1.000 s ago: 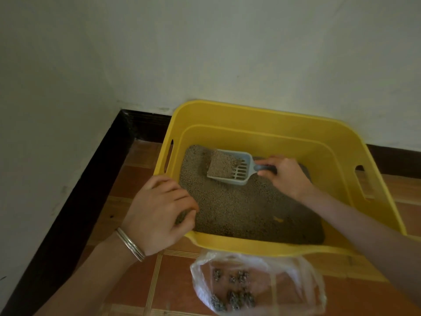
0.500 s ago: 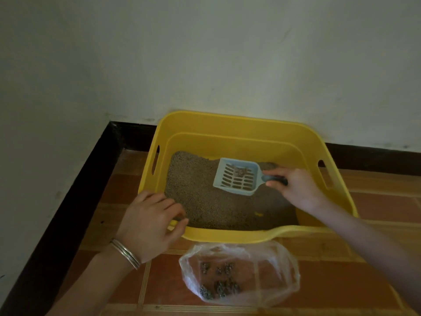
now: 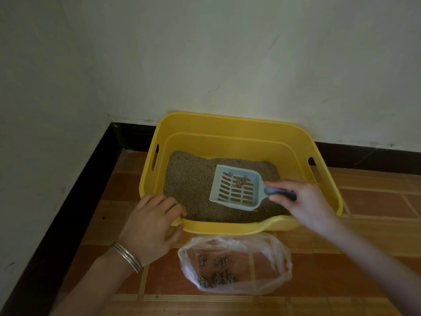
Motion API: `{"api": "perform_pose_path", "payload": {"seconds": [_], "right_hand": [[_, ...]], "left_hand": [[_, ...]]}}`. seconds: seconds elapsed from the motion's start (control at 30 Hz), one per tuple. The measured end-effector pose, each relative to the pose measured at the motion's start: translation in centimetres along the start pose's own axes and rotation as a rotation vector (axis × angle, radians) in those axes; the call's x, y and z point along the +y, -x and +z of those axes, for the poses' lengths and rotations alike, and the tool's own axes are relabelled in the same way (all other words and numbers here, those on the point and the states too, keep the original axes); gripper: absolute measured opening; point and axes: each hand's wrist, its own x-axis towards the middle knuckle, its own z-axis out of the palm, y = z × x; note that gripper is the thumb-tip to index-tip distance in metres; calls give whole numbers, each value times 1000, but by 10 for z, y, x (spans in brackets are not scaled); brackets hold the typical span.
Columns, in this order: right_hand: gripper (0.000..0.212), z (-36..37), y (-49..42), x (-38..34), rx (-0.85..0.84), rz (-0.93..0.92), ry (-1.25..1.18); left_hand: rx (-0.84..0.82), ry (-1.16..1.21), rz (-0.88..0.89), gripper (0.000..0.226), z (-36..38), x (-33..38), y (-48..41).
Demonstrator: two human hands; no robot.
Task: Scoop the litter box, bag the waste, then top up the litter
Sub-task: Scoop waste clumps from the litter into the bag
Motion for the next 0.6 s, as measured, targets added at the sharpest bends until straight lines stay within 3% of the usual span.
{"api": "perform_pose_path", "payload": {"seconds": [0.4, 0.5, 0.6], "right_hand": [[36, 16, 96, -13, -136, 47, -151], [36, 34, 104, 0, -169, 36, -79], [34, 51, 106, 10, -86, -56, 39]], "left_hand": [[-91, -78, -6, 32, -4, 13, 9], [-93, -103, 9, 33, -3, 18, 13], [-105, -115, -1, 34, -3, 19, 13]]}}
